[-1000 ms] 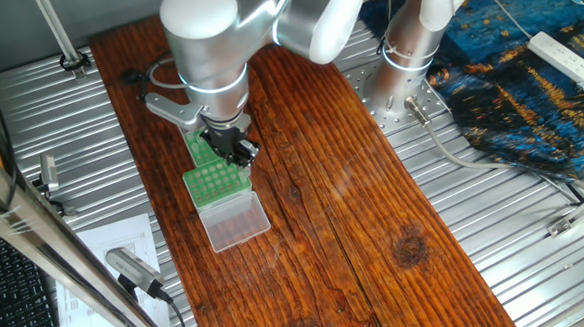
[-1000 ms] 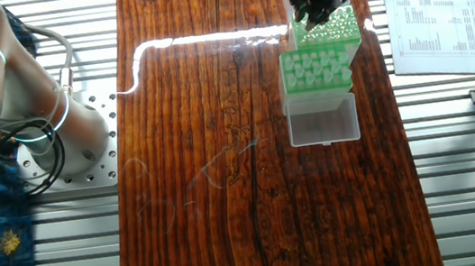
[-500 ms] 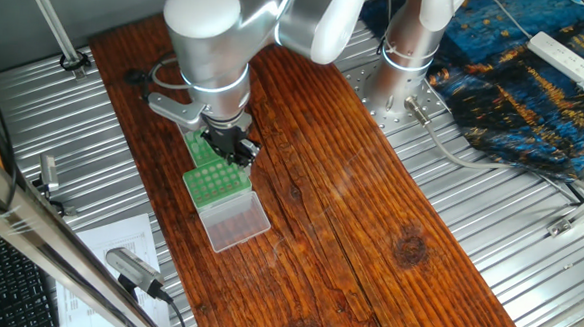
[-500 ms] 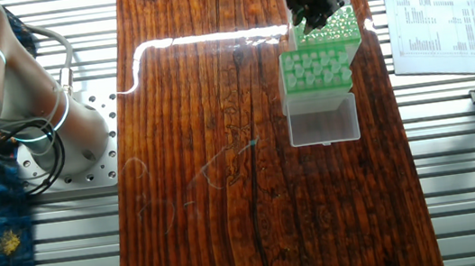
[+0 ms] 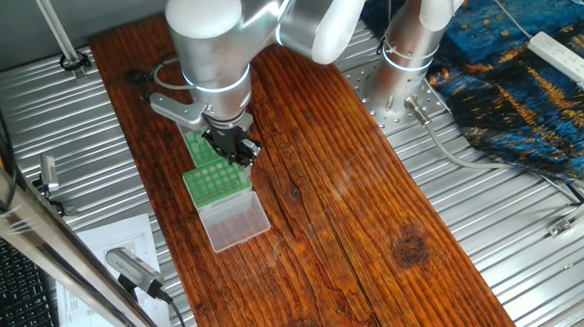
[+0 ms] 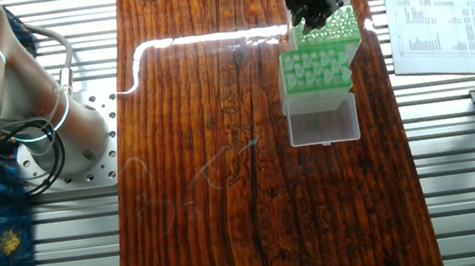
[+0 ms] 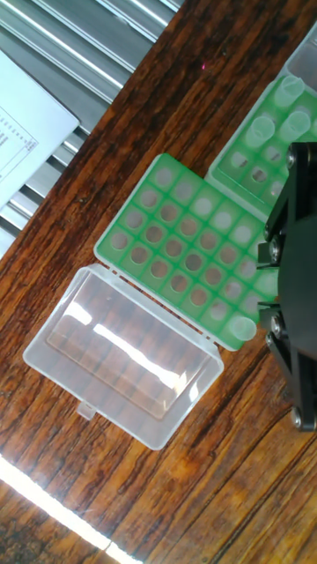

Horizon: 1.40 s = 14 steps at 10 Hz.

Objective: Transfer all large pipette tips from one holder to another

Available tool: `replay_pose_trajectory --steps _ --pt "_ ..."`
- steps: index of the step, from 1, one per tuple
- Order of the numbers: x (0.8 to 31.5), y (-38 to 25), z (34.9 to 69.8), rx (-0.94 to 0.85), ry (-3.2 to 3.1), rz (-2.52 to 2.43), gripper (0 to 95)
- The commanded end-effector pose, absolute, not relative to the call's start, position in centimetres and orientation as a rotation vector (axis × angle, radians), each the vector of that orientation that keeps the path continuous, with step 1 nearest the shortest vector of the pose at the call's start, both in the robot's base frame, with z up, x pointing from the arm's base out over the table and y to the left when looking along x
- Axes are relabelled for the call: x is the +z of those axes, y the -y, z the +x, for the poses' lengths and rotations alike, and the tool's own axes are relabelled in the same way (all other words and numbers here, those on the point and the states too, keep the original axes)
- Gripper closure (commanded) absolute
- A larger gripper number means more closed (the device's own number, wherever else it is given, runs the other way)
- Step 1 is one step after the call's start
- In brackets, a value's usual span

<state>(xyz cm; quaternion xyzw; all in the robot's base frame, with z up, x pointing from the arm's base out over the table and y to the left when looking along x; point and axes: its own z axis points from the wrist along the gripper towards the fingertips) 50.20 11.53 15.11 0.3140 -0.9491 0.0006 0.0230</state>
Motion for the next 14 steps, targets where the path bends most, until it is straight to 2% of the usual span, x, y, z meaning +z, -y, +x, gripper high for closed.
replay_pose_trajectory --steps 1,6,7,14 --pt "15.02 -11.53 50.12 0.002 2.942 0.971 76.0" --pt "14.91 -11.54 50.14 0.003 2.942 0.978 76.0" --pt "14.79 -11.52 50.16 0.003 2.941 0.979 95.0" --pt "15.05 -11.57 50.12 0.006 2.948 0.978 95.0"
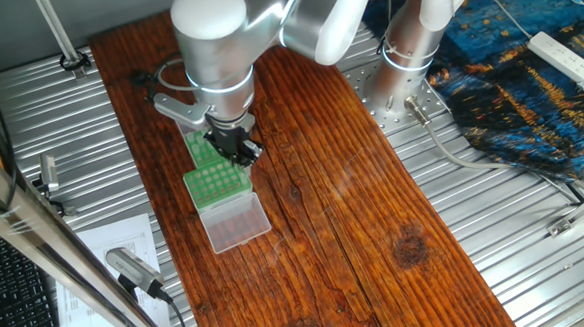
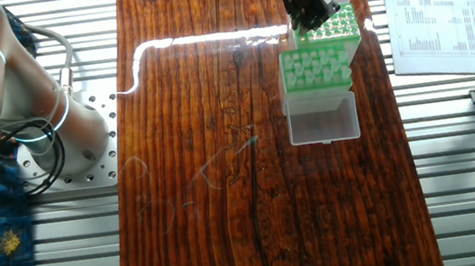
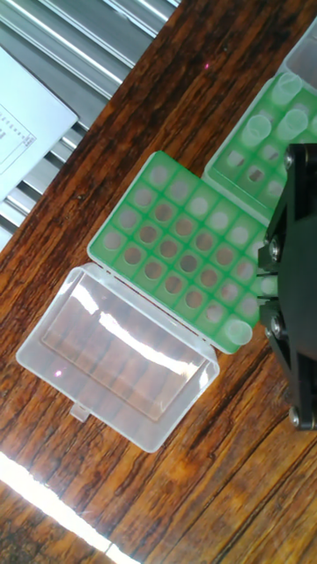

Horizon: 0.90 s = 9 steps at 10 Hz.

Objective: Transfer all large pipette tips from one holder to another

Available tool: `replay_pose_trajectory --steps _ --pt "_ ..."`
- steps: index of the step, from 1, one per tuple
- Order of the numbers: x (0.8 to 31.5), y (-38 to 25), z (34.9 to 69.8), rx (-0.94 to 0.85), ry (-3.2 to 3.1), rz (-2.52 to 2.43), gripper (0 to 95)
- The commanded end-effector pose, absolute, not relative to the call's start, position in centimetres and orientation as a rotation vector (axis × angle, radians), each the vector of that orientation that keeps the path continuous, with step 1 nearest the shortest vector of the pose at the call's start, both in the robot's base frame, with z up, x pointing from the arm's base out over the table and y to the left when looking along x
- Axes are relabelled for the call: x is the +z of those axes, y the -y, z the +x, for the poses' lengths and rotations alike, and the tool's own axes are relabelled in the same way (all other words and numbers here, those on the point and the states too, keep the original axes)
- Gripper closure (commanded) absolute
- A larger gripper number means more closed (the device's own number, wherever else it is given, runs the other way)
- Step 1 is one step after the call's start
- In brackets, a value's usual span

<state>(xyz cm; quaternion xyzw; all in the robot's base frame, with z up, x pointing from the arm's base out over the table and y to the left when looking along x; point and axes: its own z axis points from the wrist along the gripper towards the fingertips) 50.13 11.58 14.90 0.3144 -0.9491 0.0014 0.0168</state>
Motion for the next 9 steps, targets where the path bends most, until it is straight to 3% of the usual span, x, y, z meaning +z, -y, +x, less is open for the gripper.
replay_pose_trajectory --steps 1,9 --pt "15.3 -11.6 50.1 0.006 2.948 0.977 95.0" --pt "18.0 -11.6 50.5 -0.008 2.941 0.990 95.0"
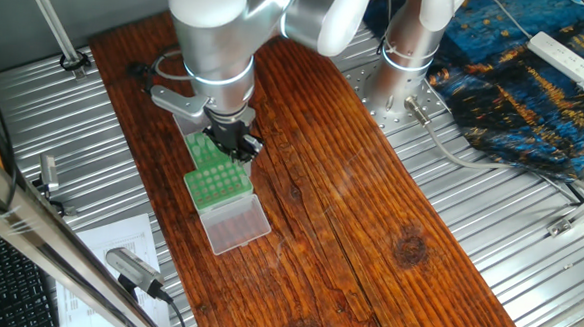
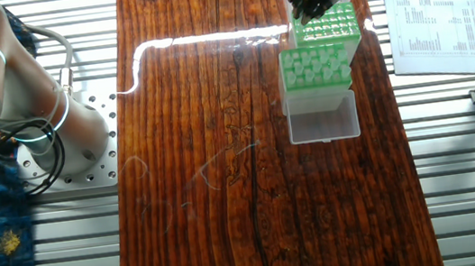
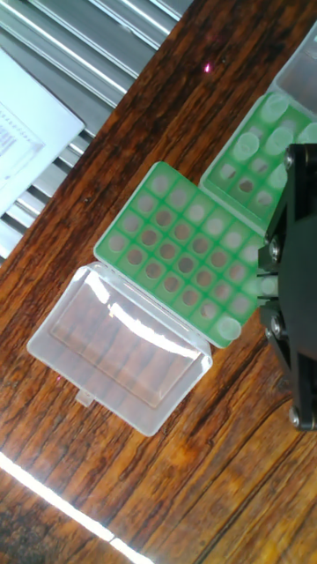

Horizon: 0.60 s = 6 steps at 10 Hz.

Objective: Transfer all large pipette tips from one holder to another

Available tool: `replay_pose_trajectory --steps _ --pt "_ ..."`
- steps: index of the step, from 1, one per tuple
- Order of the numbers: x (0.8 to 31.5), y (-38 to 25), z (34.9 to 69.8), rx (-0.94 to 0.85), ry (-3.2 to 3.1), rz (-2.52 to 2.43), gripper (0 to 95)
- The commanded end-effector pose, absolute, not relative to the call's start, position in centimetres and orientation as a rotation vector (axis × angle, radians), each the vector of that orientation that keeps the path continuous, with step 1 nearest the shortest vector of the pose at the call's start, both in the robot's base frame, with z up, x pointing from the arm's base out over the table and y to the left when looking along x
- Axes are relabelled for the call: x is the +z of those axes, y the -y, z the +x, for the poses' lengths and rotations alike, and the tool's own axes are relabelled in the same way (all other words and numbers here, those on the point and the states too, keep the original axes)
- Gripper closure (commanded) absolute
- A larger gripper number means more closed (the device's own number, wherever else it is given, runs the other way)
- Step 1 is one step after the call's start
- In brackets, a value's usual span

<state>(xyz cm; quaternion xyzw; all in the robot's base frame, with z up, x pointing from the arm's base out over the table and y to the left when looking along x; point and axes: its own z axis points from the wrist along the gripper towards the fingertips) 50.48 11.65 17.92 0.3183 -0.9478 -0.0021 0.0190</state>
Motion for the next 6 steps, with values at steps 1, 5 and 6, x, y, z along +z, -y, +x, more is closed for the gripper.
replay_pose_trajectory --steps 1,5,6 --pt "18.3 -11.4 50.6 -0.010 2.938 0.996 95.0" --pt "19.2 -11.0 50.9 -0.017 2.927 1.003 95.0" --pt "19.5 -11.0 51.0 -0.018 2.924 1.002 95.0"
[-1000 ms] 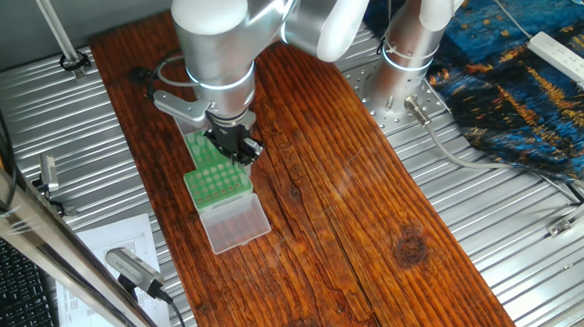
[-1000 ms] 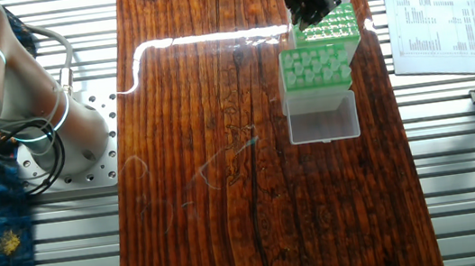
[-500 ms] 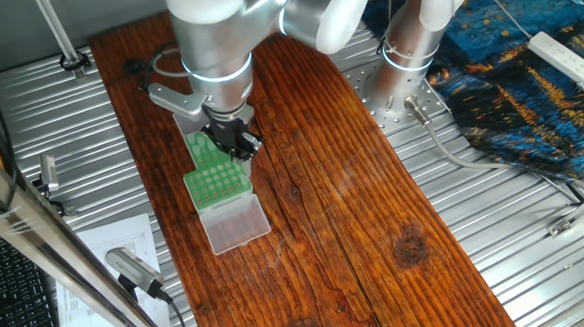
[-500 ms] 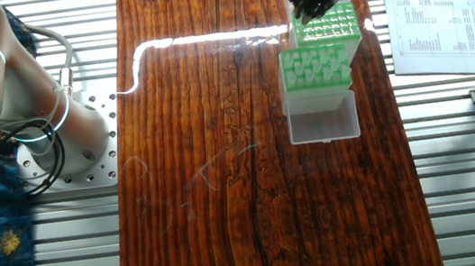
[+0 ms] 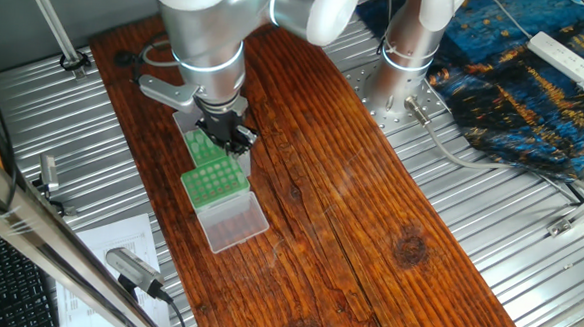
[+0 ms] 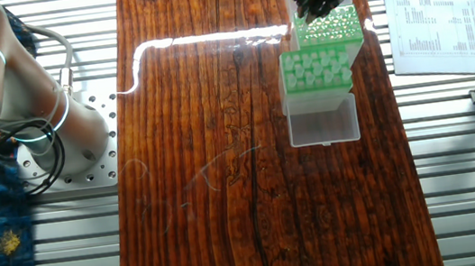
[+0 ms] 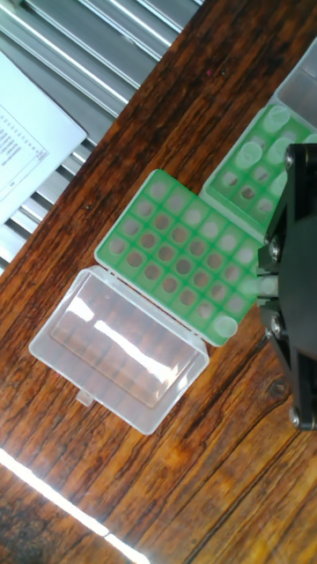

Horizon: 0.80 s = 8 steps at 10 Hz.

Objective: Transfer all large pipette tips from one holder to another

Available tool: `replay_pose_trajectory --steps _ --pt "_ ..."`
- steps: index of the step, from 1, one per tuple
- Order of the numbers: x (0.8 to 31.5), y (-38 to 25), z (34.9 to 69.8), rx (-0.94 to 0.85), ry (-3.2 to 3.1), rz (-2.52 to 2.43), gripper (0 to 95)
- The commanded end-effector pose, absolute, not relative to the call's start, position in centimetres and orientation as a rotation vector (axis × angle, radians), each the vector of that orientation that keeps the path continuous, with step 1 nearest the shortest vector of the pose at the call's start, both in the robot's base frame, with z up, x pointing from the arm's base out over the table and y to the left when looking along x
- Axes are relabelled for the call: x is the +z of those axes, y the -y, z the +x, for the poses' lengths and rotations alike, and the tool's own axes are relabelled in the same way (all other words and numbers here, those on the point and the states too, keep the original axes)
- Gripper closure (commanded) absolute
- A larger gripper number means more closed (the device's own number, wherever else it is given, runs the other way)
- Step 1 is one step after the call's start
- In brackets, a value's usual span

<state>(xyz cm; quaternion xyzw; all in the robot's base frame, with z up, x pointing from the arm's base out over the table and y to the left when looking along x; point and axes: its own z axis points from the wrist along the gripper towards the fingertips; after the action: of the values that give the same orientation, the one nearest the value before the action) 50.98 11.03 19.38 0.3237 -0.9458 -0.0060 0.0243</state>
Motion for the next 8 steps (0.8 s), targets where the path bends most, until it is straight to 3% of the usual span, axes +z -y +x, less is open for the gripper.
replay_pose_trajectory --steps 1,8 --pt "19.9 -11.0 51.1 -0.020 2.920 1.004 95.0" --pt "23.3 -10.7 52.7 -0.040 2.872 1.011 95.0"
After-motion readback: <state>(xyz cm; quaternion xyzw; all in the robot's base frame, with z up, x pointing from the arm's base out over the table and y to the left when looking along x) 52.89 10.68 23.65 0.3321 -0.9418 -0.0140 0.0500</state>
